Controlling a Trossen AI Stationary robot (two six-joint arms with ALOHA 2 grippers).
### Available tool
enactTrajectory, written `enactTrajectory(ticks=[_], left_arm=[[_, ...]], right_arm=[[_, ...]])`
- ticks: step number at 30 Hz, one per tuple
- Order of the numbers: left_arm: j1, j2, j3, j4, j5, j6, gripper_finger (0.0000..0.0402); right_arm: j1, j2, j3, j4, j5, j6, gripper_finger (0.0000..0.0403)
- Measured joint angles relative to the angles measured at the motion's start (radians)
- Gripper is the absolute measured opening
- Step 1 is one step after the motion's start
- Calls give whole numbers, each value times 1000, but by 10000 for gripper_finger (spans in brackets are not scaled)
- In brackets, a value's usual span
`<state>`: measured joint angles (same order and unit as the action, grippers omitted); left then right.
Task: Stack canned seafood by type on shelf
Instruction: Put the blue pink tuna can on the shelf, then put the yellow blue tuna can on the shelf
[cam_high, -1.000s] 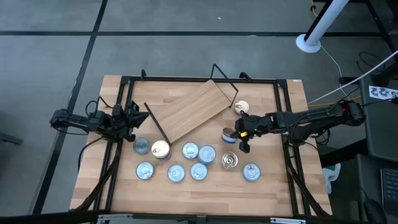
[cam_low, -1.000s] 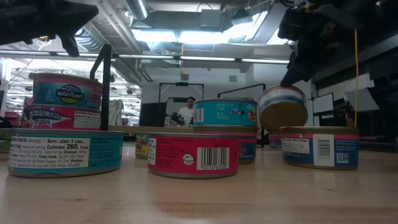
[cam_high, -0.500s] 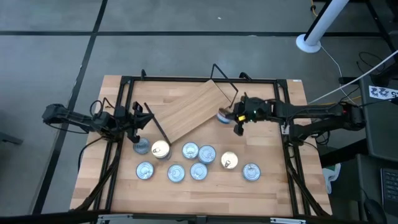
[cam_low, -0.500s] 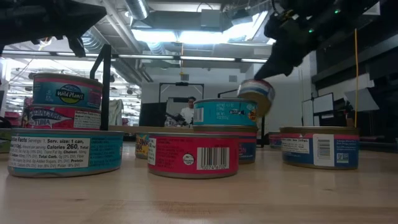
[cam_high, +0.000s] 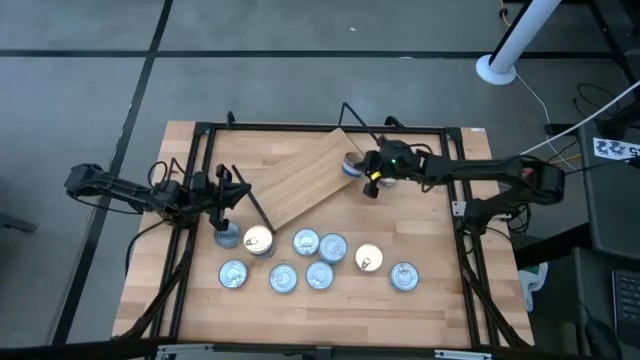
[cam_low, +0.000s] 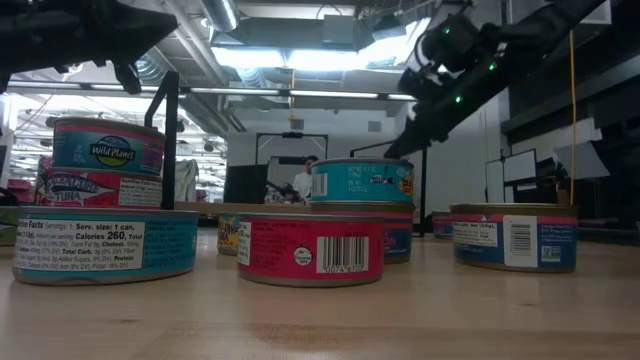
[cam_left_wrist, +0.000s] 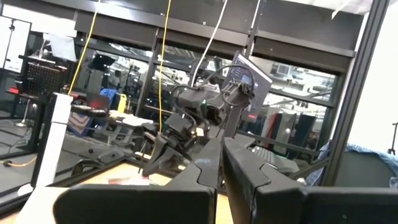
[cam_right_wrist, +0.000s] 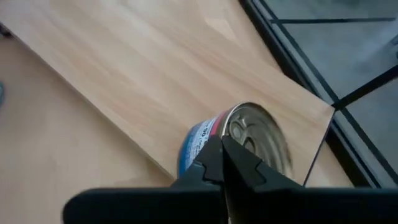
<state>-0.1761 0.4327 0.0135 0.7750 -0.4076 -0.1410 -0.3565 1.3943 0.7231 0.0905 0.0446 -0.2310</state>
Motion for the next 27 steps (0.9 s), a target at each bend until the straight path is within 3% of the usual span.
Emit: enactTrajectory(ticks=[7,16,27], left_arm=[[0,-1,0,0,0,0,15],[0,-1,0,0,0,0,15],[0,-1,0,0,0,-5,15]], right_arm=[[3,63,1,56,59,-115,0],[2,64,0,71,60,-117,11],[3,64,0,76,61,-116,106]])
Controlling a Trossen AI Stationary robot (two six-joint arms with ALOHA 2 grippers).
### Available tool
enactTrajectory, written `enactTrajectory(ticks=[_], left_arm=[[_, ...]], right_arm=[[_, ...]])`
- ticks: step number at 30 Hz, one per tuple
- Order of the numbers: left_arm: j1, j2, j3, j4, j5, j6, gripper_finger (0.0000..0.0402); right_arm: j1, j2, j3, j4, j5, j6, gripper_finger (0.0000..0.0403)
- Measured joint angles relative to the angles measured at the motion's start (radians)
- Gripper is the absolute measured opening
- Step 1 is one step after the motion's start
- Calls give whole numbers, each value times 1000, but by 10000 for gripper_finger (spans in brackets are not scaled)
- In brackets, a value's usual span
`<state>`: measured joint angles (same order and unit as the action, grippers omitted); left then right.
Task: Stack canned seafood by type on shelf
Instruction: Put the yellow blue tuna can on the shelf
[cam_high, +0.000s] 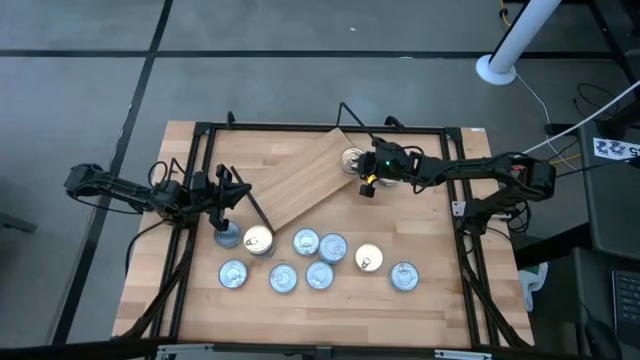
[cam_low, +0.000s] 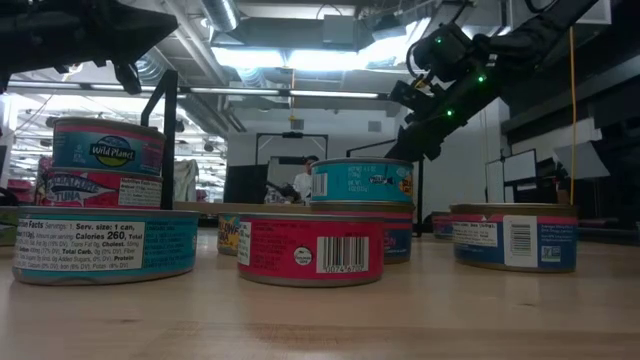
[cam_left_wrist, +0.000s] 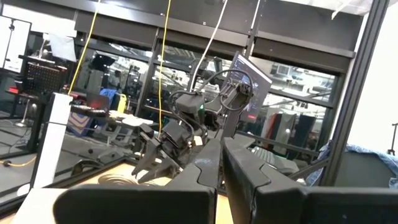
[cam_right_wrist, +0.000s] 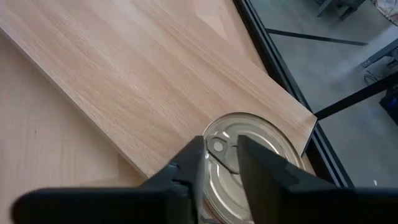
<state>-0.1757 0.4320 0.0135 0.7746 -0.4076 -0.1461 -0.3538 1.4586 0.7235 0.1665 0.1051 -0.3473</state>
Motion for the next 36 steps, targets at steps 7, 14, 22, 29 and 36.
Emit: enactTrajectory(ticks=[7,14,22,29,36], left_arm=[[0,0,0,2,7,-13,15],[0,0,3,63,10,-6,15],[0,50,107,76,46,123,15],[-1,248,309,15,138,253,15],[-1,549,615,-207,215,295,15]], right_arm=[[2,-14,0,4,0,1,140],[8,-86,0,-3,7,2,142],[8,-174,0,-10,-119,2,143],[8,-189,0,-12,-420,2,143],[8,-189,0,-11,-608,3,143]])
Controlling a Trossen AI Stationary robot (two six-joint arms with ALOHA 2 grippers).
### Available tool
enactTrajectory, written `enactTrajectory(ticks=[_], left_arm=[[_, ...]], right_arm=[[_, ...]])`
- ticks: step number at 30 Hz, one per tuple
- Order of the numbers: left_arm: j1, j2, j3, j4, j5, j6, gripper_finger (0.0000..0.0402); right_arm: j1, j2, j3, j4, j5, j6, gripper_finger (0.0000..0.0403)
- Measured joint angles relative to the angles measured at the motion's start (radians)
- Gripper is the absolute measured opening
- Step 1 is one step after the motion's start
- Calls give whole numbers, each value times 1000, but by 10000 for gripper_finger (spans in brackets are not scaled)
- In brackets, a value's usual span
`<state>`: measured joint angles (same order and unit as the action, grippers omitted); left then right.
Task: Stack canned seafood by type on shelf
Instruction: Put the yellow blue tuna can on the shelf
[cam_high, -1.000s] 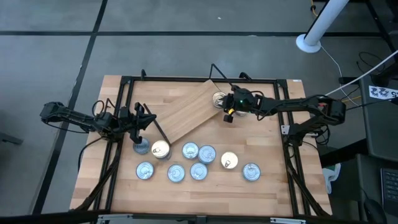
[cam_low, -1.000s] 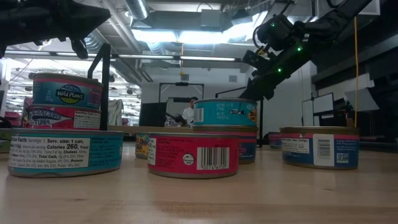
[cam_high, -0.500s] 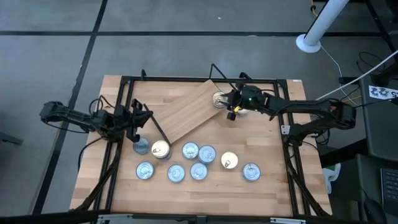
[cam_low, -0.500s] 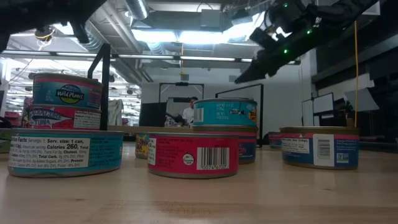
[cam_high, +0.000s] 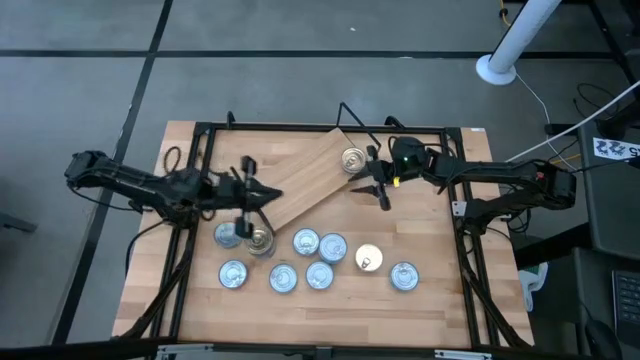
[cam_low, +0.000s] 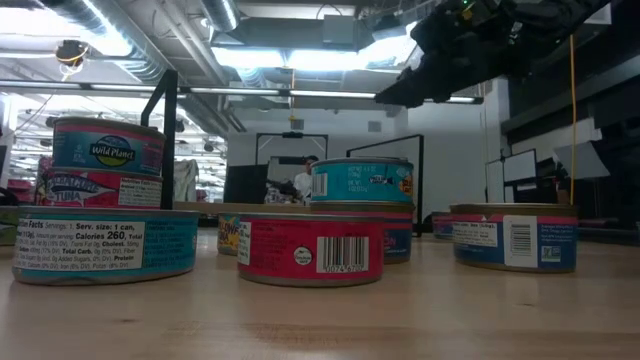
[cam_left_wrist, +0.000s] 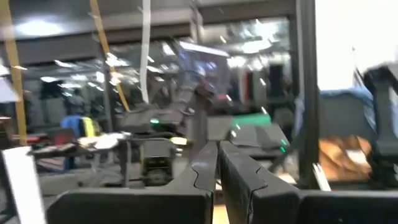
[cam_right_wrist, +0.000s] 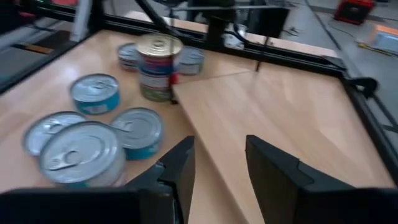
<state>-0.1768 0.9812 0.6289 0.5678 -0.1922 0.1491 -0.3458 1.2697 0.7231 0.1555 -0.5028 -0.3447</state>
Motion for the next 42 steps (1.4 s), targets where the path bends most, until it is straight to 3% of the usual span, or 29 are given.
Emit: enactTrajectory(ticks=[10,16,20,25,29,35,42], left_arm=[[0,356,368,-198,78,-66,15],[0,473,533,-430,79,-77,18],[0,532,616,-605,79,-133,54],[-10,586,658,-692,79,-140,129],[-30,633,660,-757,83,-31,169],[-67,720,660,-842,84,188,184],[-90,803,660,-851,84,312,184]], right_arm=[[0,0,0,-1,-14,33,143],[0,0,0,0,-14,35,143],[0,0,0,0,-14,37,143],[0,1,0,0,-14,37,143],[0,1,0,0,-13,37,143],[0,1,0,0,-5,37,143],[0,1,0,0,-4,37,143]])
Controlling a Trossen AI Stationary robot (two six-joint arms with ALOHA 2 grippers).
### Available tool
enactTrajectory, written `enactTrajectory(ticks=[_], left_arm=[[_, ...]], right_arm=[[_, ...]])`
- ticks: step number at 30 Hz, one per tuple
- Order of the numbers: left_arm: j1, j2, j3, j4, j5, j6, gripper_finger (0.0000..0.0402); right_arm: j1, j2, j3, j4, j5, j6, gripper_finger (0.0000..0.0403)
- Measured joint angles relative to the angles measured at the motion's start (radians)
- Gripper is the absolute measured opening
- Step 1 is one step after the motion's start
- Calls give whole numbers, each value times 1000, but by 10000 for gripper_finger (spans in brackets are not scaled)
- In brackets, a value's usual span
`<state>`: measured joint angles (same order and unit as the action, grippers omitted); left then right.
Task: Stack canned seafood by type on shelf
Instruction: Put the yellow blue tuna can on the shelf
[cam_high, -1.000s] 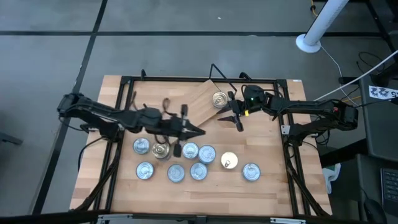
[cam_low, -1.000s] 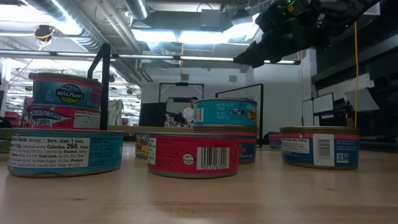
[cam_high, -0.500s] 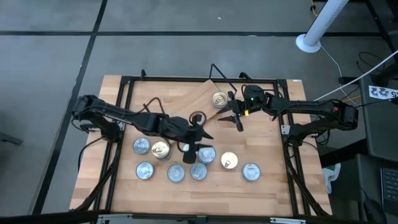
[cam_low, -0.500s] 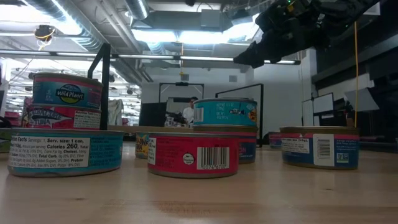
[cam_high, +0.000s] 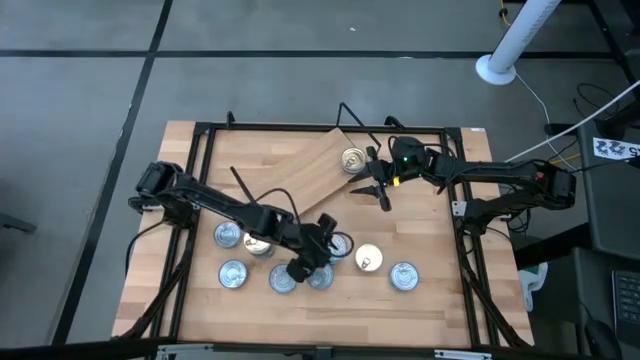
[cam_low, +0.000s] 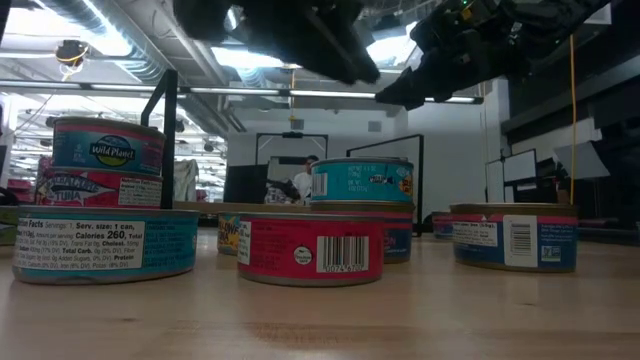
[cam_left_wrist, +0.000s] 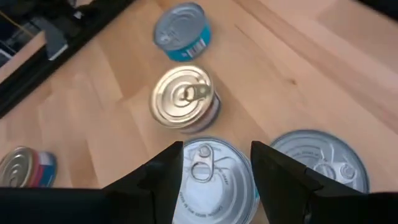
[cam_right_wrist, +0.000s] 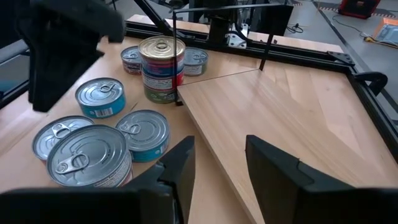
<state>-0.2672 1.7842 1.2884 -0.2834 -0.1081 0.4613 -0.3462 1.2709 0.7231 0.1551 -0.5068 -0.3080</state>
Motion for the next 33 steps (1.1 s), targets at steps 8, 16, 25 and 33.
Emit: enactTrajectory(ticks=[8,16,25,33], left_arm=[[-3,12,0,-131,-5,19,184],[-4,26,-37,-149,-8,20,184],[-5,54,-37,-122,-28,39,184],[-8,83,-38,-123,-89,111,180]], right_arm=[[0,0,0,-1,1,0,143],[0,0,0,-1,1,0,143],[0,0,0,-5,2,0,143],[0,0,0,-25,2,0,143]])
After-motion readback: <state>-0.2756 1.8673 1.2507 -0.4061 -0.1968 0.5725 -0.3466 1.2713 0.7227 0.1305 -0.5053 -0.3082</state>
